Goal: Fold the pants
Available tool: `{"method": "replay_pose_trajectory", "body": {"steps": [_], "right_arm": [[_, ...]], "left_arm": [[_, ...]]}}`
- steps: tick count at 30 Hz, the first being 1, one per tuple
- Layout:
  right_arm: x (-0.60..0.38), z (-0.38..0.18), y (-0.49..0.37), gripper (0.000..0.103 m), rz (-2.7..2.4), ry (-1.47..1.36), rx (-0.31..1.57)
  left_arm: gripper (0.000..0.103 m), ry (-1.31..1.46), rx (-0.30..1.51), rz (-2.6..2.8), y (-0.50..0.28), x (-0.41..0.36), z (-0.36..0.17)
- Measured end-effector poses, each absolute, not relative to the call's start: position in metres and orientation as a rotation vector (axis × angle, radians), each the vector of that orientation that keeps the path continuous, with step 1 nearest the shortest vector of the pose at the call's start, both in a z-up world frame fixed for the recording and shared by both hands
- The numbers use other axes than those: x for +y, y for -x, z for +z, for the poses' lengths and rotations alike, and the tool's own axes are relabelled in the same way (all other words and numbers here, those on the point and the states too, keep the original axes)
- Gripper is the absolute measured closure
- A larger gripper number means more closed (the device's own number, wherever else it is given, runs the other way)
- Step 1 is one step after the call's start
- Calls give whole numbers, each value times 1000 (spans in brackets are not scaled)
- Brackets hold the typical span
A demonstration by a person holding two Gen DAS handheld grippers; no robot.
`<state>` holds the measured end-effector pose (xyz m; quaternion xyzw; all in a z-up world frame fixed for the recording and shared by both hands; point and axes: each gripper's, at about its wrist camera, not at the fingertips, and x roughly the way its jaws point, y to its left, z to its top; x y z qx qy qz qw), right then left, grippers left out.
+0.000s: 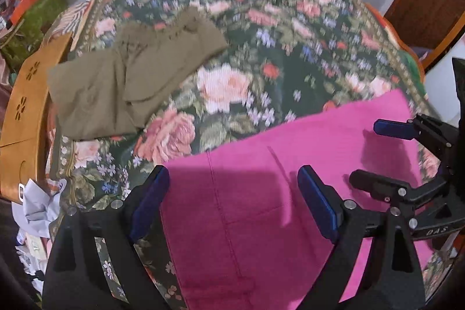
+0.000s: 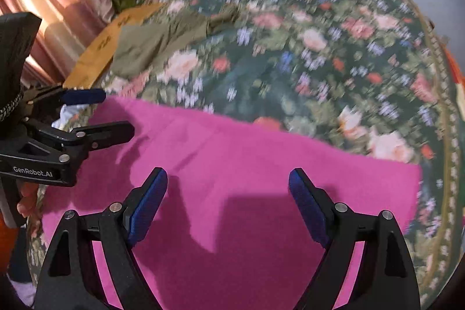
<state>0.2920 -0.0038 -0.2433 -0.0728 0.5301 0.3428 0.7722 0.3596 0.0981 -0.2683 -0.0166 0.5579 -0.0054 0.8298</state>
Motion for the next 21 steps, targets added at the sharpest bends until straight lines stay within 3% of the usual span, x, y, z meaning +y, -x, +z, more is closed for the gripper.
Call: {"method": "replay_pose_trajectory", "body": {"steps": [3, 6, 21], "right_arm": [[0, -261, -289, 20, 776, 169, 1234], [-4, -263, -283, 16, 785, 174, 1218], [-63, -251, -242, 15, 737, 131, 1223]], "left_arm": [[12, 0, 1220, -23, -359, 95, -281], [8, -30, 1213, -30, -353, 93, -284], [7, 7, 1202, -12, -299, 99, -272]]}}
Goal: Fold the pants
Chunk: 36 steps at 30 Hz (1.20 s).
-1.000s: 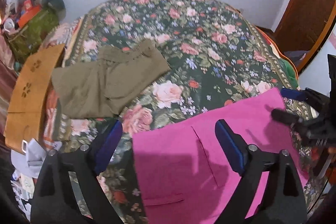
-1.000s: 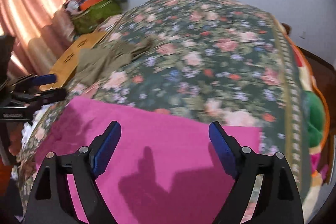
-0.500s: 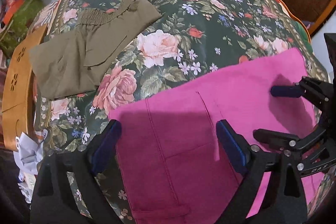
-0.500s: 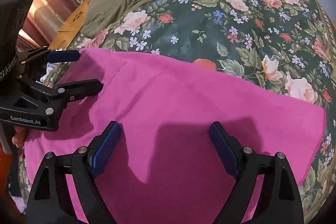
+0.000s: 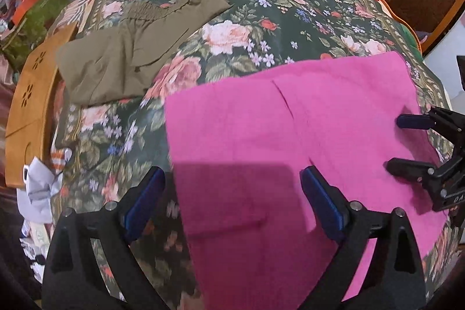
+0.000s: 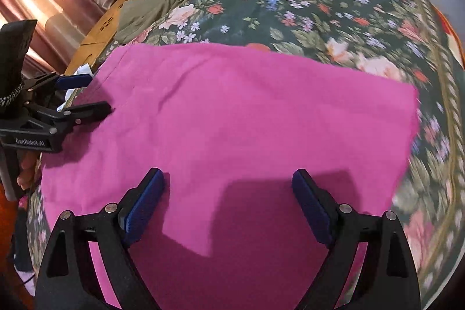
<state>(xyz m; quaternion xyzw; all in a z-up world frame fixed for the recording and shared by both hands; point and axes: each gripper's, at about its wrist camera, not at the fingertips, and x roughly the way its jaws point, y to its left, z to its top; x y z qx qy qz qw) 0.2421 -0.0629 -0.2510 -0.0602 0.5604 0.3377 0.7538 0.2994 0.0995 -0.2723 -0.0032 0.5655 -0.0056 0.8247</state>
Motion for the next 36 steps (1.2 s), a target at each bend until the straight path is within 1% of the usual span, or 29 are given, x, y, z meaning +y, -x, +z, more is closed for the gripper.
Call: {"method": "replay_pose_trajectory", "body": {"steps": [8, 14, 27, 32, 36], "right_arm": [[-89, -242, -210, 15, 667, 134, 1179], [-109, -238, -192, 13, 616, 83, 1178], [-132, -230, -163, 13, 533, 119, 1114], [-127, -209, -158, 13, 526, 131, 1031], [-118, -181, -154, 13, 544, 135, 927]], "left_arm": [[7, 36, 1173, 11, -258, 105, -262], [7, 54, 1136, 26, -227, 109, -253], [7, 46, 1092, 84, -187, 110, -239], [7, 40, 1017, 148, -182, 114, -214], [7, 100, 942, 150, -175, 117, -188]]}}
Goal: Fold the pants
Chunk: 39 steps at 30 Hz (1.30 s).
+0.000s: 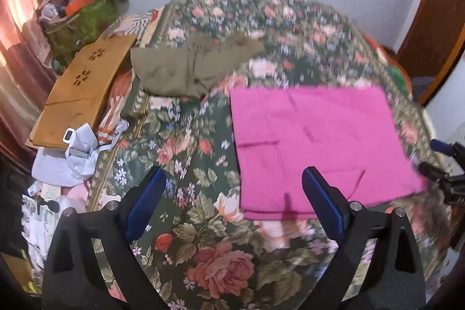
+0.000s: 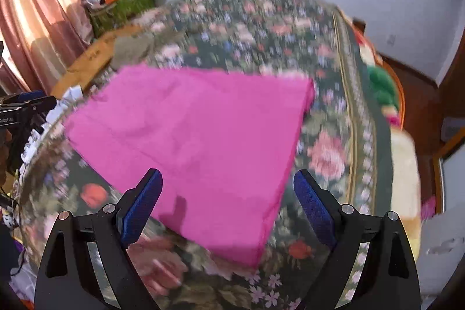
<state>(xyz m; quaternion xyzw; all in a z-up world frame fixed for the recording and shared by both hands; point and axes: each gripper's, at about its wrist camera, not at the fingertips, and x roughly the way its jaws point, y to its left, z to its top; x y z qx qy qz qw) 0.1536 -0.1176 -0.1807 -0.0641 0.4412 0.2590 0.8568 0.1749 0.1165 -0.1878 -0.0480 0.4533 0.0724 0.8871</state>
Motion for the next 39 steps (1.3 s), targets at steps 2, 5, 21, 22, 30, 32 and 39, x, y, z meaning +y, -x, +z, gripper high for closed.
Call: {"method": "replay_pose_trajectory", "body": {"steps": [2, 5, 21, 22, 30, 32, 39], "right_arm": [[-112, -170, -151, 13, 559, 125, 893], [-99, -163, -150, 13, 587, 105, 861], [-66, -214, -144, 13, 633, 202, 960], [-67, -214, -145, 13, 636, 190, 967], [-67, -216, -142, 13, 643, 167, 968], [-67, -216, -142, 13, 650, 168, 967], [-68, -218, -144, 13, 671, 148, 976]], "left_arm": [[7, 132, 923, 146, -173, 116, -181], [7, 183, 914, 130, -170, 113, -178], [7, 384, 1060, -11, -163, 89, -221], [7, 406, 1068, -32, -163, 88, -224], [7, 525, 1113, -72, -168, 93, -241], [7, 555, 1116, -84, -171, 96, -244], [7, 604, 1126, -110, -190, 102, -258]]}}
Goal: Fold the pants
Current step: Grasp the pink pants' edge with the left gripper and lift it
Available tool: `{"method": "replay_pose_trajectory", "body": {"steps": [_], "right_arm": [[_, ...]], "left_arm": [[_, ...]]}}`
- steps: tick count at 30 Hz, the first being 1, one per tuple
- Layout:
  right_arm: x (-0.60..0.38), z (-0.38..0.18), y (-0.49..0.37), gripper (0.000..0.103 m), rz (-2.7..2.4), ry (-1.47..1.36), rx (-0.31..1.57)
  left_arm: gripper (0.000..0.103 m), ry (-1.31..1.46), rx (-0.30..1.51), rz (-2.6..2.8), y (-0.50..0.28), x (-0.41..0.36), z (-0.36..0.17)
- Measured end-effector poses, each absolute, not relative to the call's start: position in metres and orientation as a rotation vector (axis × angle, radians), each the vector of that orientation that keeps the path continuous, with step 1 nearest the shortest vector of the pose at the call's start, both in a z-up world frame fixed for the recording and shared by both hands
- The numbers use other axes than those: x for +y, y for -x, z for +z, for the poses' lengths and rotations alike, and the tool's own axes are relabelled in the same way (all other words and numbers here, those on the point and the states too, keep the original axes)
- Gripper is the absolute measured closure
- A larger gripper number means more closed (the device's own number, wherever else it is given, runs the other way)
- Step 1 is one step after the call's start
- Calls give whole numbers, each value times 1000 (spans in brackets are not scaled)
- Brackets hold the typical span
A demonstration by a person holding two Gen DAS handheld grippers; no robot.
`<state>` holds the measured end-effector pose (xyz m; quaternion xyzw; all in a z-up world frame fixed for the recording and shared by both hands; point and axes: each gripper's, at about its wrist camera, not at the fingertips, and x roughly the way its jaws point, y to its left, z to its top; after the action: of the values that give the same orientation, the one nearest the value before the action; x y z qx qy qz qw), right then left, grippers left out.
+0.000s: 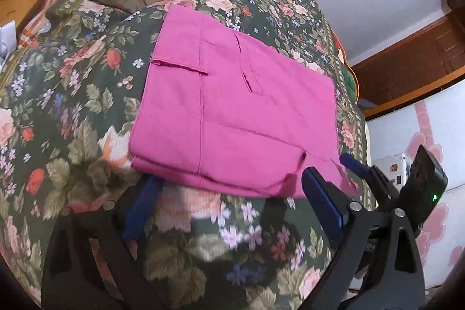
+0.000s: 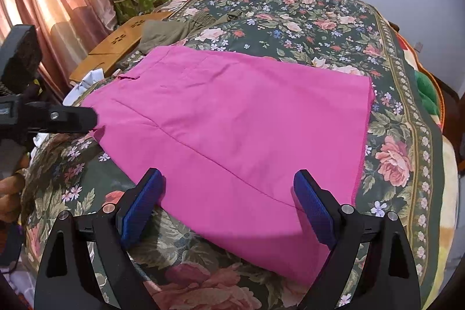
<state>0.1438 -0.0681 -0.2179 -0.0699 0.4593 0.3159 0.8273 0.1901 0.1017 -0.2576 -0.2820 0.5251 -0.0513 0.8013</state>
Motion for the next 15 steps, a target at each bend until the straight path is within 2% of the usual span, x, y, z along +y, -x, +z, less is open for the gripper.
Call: {"method": "replay_pose_trajectory", "body": {"steps": [3, 6, 7, 8, 9, 11, 15], "right_arm": [[-71, -220, -146, 13, 683, 119, 988], [-71, -221, -146, 13, 688, 106, 991], [-71, -221, -145, 13, 689, 105, 991], [-71, -221, -145, 13, 688, 106, 991], [-71, -221, -145, 13, 688, 105, 991], [-72, -221, -145, 13, 689, 103, 991], [-77, -220, -144, 13, 682, 87, 996]], "left_arm": [[9, 651, 1109, -87, -197, 107, -260], [35, 619, 1104, -12, -201, 110, -257], [50, 601, 1104, 8, -201, 110, -256], [59, 583, 1104, 29, -202, 110, -256], [63, 574, 1099, 40, -202, 111, -255], [77, 551, 1084, 56, -202, 110, -253], [82, 451, 1039, 91, -196, 102, -242]]}}
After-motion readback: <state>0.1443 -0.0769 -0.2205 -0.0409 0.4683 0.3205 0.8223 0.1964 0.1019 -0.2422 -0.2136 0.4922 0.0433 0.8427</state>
